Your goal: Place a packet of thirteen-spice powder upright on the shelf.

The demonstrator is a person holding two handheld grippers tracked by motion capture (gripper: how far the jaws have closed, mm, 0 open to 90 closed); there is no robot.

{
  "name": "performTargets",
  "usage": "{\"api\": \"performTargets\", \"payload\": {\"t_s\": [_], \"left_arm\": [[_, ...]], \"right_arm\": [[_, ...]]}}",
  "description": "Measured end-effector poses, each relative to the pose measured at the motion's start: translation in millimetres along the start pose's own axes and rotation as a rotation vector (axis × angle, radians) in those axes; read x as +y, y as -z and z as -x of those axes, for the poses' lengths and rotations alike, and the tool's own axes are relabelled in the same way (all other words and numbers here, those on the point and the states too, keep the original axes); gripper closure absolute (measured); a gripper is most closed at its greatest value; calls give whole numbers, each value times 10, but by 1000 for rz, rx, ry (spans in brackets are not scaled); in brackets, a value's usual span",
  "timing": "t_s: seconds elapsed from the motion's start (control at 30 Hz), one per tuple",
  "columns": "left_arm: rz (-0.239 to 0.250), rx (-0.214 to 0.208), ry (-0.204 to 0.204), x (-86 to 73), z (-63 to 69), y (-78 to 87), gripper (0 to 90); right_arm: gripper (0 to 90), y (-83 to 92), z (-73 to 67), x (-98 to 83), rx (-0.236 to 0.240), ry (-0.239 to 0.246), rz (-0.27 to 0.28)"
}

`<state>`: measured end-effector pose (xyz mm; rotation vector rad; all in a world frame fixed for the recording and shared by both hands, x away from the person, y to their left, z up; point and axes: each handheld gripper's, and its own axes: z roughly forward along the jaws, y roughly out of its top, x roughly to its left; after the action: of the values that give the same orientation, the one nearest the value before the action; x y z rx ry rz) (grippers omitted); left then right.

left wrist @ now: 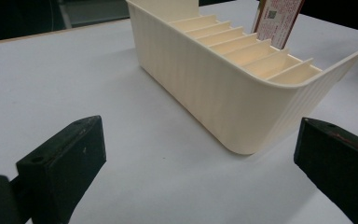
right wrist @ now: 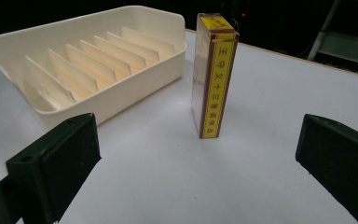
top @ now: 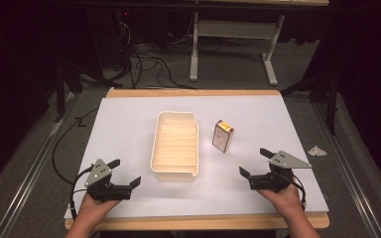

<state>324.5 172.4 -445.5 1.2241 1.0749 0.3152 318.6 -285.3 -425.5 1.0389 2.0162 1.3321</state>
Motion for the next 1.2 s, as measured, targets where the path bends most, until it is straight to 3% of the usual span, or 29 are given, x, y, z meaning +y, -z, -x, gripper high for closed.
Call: {"api": "performTargets", "payload": {"t_s": [0.2, 0.63, 0.9, 1.2], "left_arm": [[-11, -8, -15, -26, 21, 15, 27], [-4, -5, -12, -12, 13, 20, 27], [-3, -7, -10, 0, -5, 34, 27], [2, -16, -8, 13, 12, 53, 28]], "right_arm": [[0, -121, 1, 132, -5, 5, 2], [13, -398, 132, 251, -12, -36, -25], [75, -497, 157, 357, -20, -24, -16], [96, -756, 168, 450, -18, -50, -37]]}}
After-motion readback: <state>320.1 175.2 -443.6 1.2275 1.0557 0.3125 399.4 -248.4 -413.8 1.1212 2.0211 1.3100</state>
